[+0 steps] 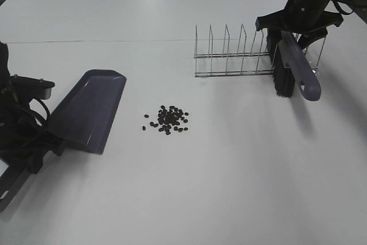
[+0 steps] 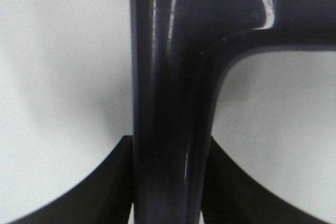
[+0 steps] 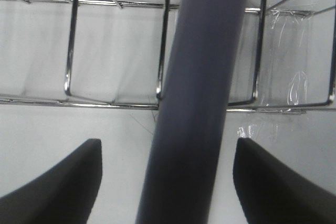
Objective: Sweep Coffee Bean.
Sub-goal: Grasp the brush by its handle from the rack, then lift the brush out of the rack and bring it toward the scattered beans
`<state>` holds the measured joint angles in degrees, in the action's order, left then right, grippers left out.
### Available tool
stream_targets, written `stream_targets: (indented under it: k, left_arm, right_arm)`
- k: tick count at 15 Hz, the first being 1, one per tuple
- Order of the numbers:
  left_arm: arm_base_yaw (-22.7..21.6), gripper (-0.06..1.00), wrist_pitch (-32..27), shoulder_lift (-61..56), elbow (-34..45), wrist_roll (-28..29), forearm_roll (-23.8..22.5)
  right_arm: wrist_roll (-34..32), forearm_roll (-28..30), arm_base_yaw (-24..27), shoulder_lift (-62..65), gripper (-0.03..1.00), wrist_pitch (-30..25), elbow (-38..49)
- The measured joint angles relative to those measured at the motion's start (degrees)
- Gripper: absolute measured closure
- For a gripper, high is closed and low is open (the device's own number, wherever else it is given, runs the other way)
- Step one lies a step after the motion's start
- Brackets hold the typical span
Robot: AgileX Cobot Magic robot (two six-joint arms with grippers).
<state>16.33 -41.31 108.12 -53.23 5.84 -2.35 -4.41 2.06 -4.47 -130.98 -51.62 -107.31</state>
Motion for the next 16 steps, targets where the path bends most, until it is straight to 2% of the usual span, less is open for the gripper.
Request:
stream_targets:
  k: [9, 10, 11, 12, 16]
  left_arm:
    - [0.0, 0.62, 0.06, 0.0, 0.0, 0.0, 0.11]
    - [0.0, 0.62, 0.11, 0.0, 0.0, 0.0, 0.34]
    - [0.0, 0.62, 0.29, 0.0, 0.0, 0.0, 0.4]
    - [0.0, 0.62, 0.57, 0.0, 0.0, 0.0, 0.4]
    - [0.0, 0.62, 0.69, 0.0, 0.0, 0.0, 0.4]
  right_arm:
    - [-0.63, 0.11, 0.0, 0.0, 0.37, -0.69, 0.0]
    - [-0.63, 0.17, 0.0, 0.0, 0.46, -1.78, 0.0]
    - [-0.63, 0.34, 0.0, 0.0, 0.61, -2.52, 0.0]
    - [-0.69, 1.66, 0.11, 0.0, 0.66, -3.5, 0.0]
    - [-0.69, 2.29, 0.11, 0.34, 0.66, -4.07, 0.0]
